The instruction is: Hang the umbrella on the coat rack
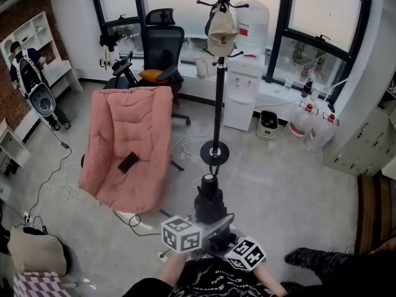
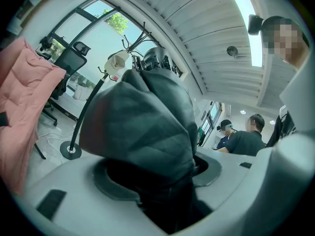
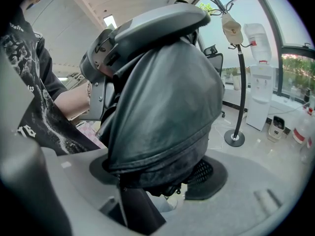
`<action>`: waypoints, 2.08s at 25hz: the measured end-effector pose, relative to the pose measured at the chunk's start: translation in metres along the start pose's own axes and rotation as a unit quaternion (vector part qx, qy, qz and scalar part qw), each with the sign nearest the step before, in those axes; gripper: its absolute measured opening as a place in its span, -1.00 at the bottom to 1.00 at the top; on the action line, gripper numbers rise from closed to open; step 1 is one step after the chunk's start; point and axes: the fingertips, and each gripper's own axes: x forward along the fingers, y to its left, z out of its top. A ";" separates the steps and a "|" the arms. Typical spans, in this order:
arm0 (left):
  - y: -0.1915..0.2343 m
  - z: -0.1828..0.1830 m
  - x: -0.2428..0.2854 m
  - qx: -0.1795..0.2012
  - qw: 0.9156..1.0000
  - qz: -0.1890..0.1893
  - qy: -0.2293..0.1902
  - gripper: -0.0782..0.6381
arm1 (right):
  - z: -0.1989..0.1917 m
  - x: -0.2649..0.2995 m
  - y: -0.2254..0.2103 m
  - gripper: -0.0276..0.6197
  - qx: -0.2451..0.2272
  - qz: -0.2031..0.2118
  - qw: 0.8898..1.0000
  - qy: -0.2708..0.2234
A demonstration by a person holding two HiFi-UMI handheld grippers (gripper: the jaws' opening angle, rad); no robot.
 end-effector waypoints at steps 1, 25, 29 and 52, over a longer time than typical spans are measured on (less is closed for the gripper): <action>0.003 0.002 0.003 -0.002 1.000 0.003 0.000 -0.01 | 0.001 0.000 -0.004 0.09 -0.001 0.003 1.000 0.002; 0.076 0.064 0.117 -0.029 0.998 0.056 -0.007 -0.01 | 0.044 -0.016 -0.139 0.09 -0.012 0.061 0.998 0.030; 0.083 0.071 0.135 -0.027 0.998 0.064 -0.009 -0.01 | 0.049 -0.021 -0.159 0.09 -0.018 0.067 0.997 0.031; 0.097 0.094 0.198 -0.032 0.995 0.094 -0.034 -0.01 | 0.056 -0.051 -0.226 0.09 -0.046 0.092 0.994 0.039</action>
